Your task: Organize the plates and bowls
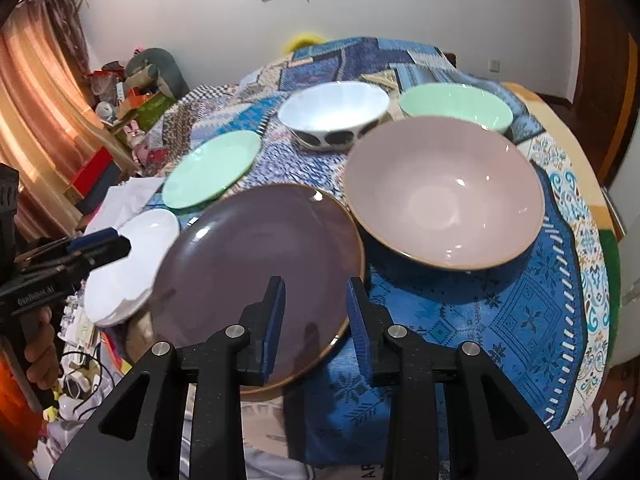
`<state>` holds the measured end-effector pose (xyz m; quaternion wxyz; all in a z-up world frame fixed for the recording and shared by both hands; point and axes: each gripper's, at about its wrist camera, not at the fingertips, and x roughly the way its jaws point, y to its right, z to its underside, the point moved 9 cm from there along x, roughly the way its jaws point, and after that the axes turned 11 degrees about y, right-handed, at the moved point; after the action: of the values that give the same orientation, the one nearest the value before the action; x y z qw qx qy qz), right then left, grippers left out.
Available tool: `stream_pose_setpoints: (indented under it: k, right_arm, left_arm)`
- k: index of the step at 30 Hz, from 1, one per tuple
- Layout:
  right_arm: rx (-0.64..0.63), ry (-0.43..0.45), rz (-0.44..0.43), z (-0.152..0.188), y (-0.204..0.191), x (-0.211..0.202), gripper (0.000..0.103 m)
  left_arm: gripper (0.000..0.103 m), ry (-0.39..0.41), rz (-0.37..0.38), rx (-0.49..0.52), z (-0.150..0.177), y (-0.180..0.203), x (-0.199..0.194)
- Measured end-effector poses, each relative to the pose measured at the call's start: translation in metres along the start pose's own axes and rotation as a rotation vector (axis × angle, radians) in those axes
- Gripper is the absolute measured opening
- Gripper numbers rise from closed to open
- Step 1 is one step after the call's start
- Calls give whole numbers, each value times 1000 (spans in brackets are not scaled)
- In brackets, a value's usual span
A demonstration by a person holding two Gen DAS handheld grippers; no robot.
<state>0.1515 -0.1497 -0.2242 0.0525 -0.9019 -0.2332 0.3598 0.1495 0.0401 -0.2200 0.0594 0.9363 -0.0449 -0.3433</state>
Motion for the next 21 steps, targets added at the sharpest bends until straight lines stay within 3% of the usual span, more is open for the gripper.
stream_pose_setpoints:
  k: [10, 21]
  right_arm:
    - [-47, 60, -48, -16, -35, -10, 38]
    - [-108, 61, -115, -25, -81, 7, 42]
  left_arm:
    - [58, 144, -65, 4, -24, -33, -47]
    - [66, 87, -109, -68, 0, -96, -69]
